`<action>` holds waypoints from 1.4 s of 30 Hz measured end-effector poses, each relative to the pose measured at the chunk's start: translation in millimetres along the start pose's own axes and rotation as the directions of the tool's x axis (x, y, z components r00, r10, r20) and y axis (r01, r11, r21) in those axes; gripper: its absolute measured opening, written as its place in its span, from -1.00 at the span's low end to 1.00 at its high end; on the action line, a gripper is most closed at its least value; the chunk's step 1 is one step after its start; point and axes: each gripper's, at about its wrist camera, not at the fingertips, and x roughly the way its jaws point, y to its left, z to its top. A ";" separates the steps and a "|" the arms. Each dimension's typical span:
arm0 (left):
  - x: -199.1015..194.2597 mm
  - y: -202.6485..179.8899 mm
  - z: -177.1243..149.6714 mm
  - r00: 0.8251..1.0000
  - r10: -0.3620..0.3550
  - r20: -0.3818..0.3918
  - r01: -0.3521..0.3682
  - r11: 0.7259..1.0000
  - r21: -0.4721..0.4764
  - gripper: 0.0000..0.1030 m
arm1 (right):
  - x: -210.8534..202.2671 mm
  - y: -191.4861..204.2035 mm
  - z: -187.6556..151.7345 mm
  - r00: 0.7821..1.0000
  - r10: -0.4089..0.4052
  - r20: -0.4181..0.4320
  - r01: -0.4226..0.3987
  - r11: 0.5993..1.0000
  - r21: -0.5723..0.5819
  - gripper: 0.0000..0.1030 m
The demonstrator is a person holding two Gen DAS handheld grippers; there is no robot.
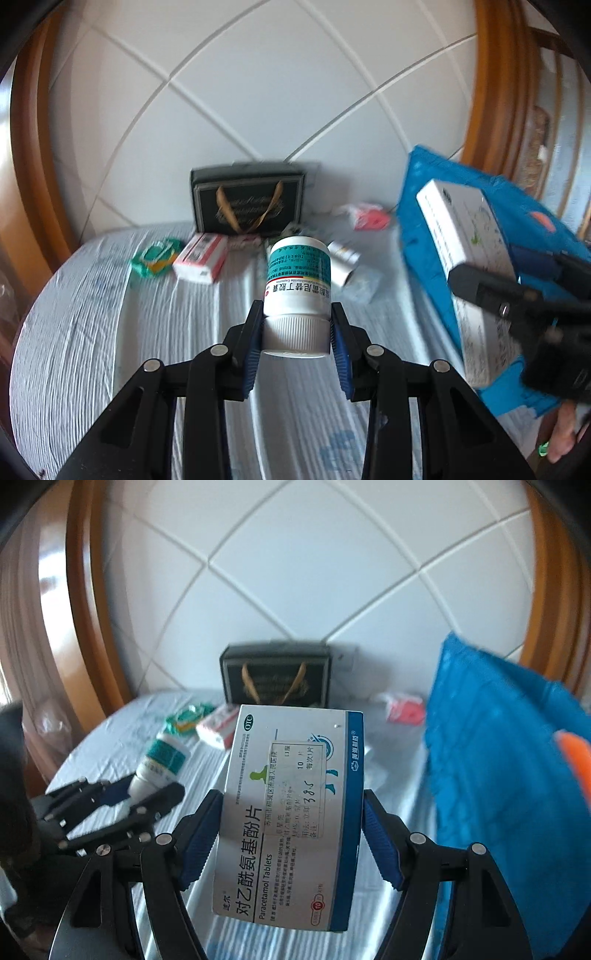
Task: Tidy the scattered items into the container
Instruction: 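Carry the pill bottle and paracetamol box over the crate with both tools, then open both tools to drop the bottle and box into the crate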
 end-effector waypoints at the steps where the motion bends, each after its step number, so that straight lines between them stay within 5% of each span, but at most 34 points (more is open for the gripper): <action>1: -7.3 -5.5 3.1 1.000 -0.008 0.015 0.008 1.000 0.003 -0.35 | -12.7 -2.8 3.9 1.000 -0.010 0.018 0.010 1.000 0.002 0.43; 11: -50.3 -98.1 25.8 0.992 -0.070 0.103 0.064 0.996 0.059 -0.35 | -121.6 -63.4 18.1 0.977 -0.101 0.188 0.097 0.995 0.028 0.43; 23: -72.0 -312.2 61.0 0.973 -0.134 0.186 0.121 0.989 0.081 -0.35 | -218.0 -266.2 -17.1 0.940 -0.166 0.298 0.152 0.986 0.071 0.44; 31: -44.4 -419.5 54.8 0.990 -0.130 0.046 0.123 0.985 0.124 -0.35 | -207.6 -386.8 -70.4 0.965 -0.201 0.167 0.182 0.975 0.127 0.44; 42: -13.7 -474.2 11.2 0.992 -0.070 -0.104 0.086 0.983 0.161 -0.35 | -194.1 -438.2 -119.5 0.985 -0.152 0.079 0.141 0.981 0.131 0.44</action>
